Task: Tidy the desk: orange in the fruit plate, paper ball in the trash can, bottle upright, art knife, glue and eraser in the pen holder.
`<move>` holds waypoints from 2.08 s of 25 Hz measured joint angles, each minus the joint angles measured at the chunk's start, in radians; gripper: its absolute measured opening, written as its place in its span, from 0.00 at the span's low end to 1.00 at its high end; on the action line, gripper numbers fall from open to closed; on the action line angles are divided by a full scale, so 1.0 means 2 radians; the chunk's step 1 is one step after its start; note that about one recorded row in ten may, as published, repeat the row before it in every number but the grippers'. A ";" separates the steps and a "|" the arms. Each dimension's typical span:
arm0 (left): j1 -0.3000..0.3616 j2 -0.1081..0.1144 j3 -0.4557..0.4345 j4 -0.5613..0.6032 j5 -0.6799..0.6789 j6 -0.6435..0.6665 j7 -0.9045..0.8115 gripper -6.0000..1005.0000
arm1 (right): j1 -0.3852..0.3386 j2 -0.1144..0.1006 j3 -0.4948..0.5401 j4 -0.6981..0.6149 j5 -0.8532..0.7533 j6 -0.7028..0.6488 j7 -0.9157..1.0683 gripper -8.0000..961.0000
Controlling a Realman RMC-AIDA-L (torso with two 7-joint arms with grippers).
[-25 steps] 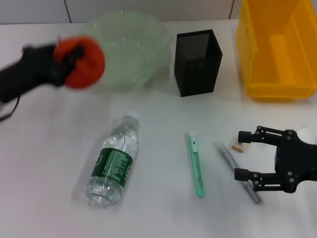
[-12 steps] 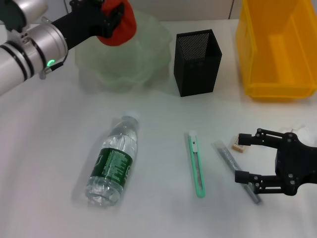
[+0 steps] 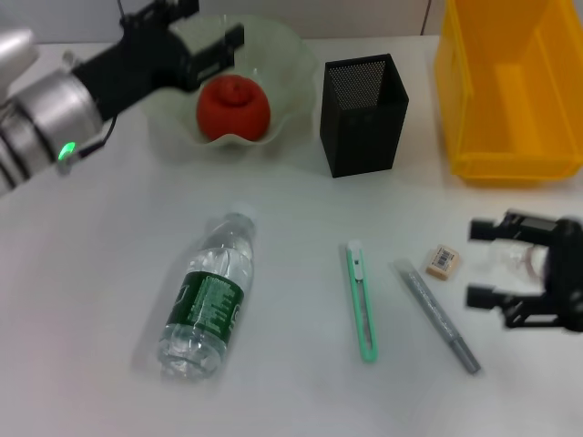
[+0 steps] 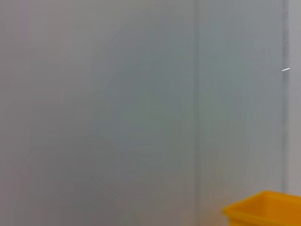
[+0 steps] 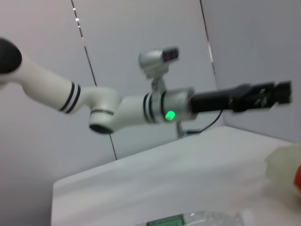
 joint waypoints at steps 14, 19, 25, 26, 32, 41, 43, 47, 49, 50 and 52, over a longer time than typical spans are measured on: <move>0.126 -0.001 0.106 0.053 0.000 0.131 -0.051 0.85 | 0.107 -0.001 -0.132 -0.388 -0.372 0.000 0.553 0.85; 0.128 0.000 0.106 0.052 0.002 0.131 -0.052 0.85 | 0.118 0.002 -0.198 -0.344 -0.401 0.039 0.587 0.85; 0.130 0.000 0.107 0.052 0.002 0.131 -0.051 0.84 | 0.127 0.000 -0.236 -0.267 -0.410 0.098 0.605 0.85; 0.130 0.000 0.107 0.052 0.002 0.131 -0.051 0.84 | 0.127 0.000 -0.236 -0.267 -0.410 0.098 0.605 0.85; 0.129 0.001 0.107 0.052 0.003 0.131 -0.051 0.83 | 0.139 0.001 -0.240 -0.210 -0.431 0.139 0.606 0.85; 0.129 0.001 0.107 0.053 0.002 0.131 -0.049 0.82 | 0.155 0.001 -0.244 -0.169 -0.431 0.155 0.603 0.78; 0.131 0.001 0.107 0.053 0.001 0.131 -0.048 0.82 | 0.156 0.001 -0.244 -0.174 -0.430 0.154 0.603 0.72; 0.135 0.001 0.107 0.057 0.000 0.132 -0.048 0.82 | 0.151 0.001 -0.237 -0.254 -0.422 0.116 0.614 0.63; 0.135 0.001 0.107 0.057 0.000 0.132 -0.048 0.81 | 0.151 0.001 -0.233 -0.278 -0.419 0.107 0.619 0.61; 0.135 0.001 0.107 0.057 0.000 0.132 -0.048 0.81 | 0.151 0.000 -0.227 -0.305 -0.415 0.098 0.624 0.59; 0.135 0.001 0.107 0.058 0.000 0.132 -0.048 0.81 | 0.155 -0.001 -0.199 -0.387 -0.410 0.091 0.638 0.60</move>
